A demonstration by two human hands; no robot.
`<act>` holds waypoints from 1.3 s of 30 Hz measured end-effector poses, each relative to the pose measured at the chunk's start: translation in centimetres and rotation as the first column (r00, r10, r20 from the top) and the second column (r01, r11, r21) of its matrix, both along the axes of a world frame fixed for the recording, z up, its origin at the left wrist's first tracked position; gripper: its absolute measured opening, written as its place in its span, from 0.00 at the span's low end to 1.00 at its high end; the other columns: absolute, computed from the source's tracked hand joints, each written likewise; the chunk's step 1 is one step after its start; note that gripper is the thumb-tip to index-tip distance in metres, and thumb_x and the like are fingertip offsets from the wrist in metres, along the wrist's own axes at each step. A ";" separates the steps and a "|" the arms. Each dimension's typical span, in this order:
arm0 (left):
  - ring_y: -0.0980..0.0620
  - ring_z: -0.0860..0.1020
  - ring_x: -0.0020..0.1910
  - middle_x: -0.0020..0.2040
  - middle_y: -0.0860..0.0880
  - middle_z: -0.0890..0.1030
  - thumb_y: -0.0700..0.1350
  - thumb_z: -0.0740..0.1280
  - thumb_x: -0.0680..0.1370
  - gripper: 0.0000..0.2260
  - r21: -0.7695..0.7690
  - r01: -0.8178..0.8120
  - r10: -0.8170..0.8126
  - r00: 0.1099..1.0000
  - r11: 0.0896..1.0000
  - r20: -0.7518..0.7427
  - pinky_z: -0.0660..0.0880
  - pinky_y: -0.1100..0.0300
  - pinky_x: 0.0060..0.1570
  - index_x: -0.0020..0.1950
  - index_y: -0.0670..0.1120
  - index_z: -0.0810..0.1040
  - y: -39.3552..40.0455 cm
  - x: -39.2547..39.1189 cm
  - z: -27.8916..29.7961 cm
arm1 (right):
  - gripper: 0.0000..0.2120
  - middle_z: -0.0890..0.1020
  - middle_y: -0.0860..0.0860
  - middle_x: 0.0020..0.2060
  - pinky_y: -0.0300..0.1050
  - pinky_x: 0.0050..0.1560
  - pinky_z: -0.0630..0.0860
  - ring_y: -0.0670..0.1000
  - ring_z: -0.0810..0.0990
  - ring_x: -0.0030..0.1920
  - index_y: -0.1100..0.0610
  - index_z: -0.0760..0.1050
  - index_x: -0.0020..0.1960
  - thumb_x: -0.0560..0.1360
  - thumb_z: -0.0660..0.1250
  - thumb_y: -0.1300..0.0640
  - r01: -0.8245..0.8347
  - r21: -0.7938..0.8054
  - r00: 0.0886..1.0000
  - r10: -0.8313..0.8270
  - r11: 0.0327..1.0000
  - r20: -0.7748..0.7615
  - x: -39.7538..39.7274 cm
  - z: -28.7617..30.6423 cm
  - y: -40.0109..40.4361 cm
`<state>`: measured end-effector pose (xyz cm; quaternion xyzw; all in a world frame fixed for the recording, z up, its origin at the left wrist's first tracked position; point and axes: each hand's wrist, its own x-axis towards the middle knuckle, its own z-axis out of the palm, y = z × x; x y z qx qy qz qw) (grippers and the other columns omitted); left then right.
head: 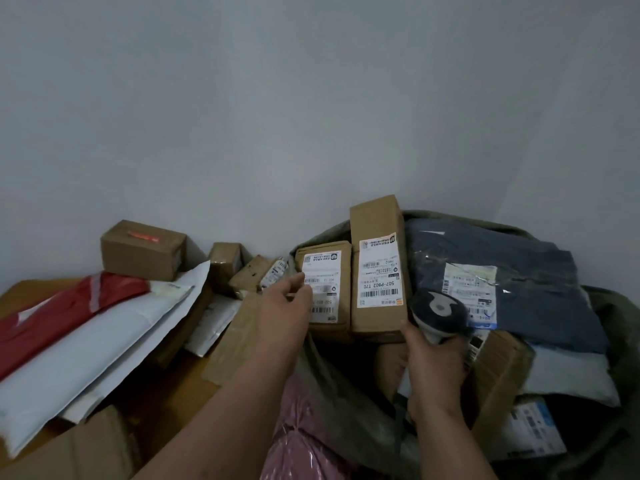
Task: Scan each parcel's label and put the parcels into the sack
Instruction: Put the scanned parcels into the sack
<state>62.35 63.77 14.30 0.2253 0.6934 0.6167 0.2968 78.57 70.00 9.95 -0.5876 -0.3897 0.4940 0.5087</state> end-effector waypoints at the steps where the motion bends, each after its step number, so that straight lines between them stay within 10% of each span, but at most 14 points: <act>1: 0.59 0.81 0.49 0.50 0.59 0.81 0.47 0.65 0.82 0.14 0.020 -0.029 0.028 0.999 0.999 0.031 0.81 0.60 0.44 0.67 0.54 0.77 -0.6 -0.4 -0.2 | 0.30 0.81 0.51 0.60 0.60 0.61 0.77 0.56 0.80 0.59 0.48 0.69 0.68 0.71 0.77 0.52 0.024 0.008 1.000 -0.024 1.000 -0.016 0.1 0.3 -0.5; 9: 0.65 0.76 0.38 0.47 0.61 0.76 0.46 0.64 0.82 0.13 -0.014 -0.063 0.064 0.996 0.998 0.054 0.71 0.71 0.28 0.67 0.53 0.77 -6.6 -3.5 -2.1 | 0.16 0.82 0.54 0.36 0.43 0.31 0.77 0.52 0.81 0.34 0.57 0.78 0.58 0.73 0.75 0.55 -0.193 0.018 0.979 0.194 0.981 -0.058 -2.7 3.9 -6.6; 12: 0.64 0.74 0.45 0.54 0.56 0.79 0.45 0.64 0.82 0.16 -0.041 -0.048 0.049 0.998 0.998 0.027 0.71 0.64 0.43 0.69 0.51 0.76 -10.4 -6.4 -2.9 | 0.12 0.81 0.51 0.25 0.47 0.34 0.77 0.50 0.79 0.27 0.59 0.80 0.54 0.73 0.75 0.56 -0.353 -0.065 0.935 0.350 0.933 -0.059 -5.9 3.8 -10.7; 26: 0.51 0.75 0.58 0.66 0.48 0.77 0.43 0.64 0.82 0.16 -0.143 -0.265 0.267 0.964 0.954 -0.001 0.73 0.59 0.48 0.70 0.46 0.75 -30.0 -23.0 -6.4 | 0.15 0.80 0.53 0.28 0.47 0.34 0.80 0.52 0.81 0.29 0.61 0.79 0.48 0.71 0.78 0.51 -0.714 -0.229 0.698 0.697 0.662 -0.162 -25.3 1.7 -27.2; 39: 0.53 0.75 0.55 0.60 0.51 0.77 0.44 0.65 0.82 0.17 -0.214 -0.349 0.365 0.930 0.912 0.038 0.70 0.58 0.51 0.71 0.47 0.74 -30.8 -33.7 -9.3 | 0.13 0.80 0.56 0.36 0.43 0.29 0.78 0.50 0.81 0.29 0.62 0.79 0.52 0.73 0.76 0.56 -0.635 -0.286 0.768 0.546 0.718 -0.334 -38.6 0.8 -23.5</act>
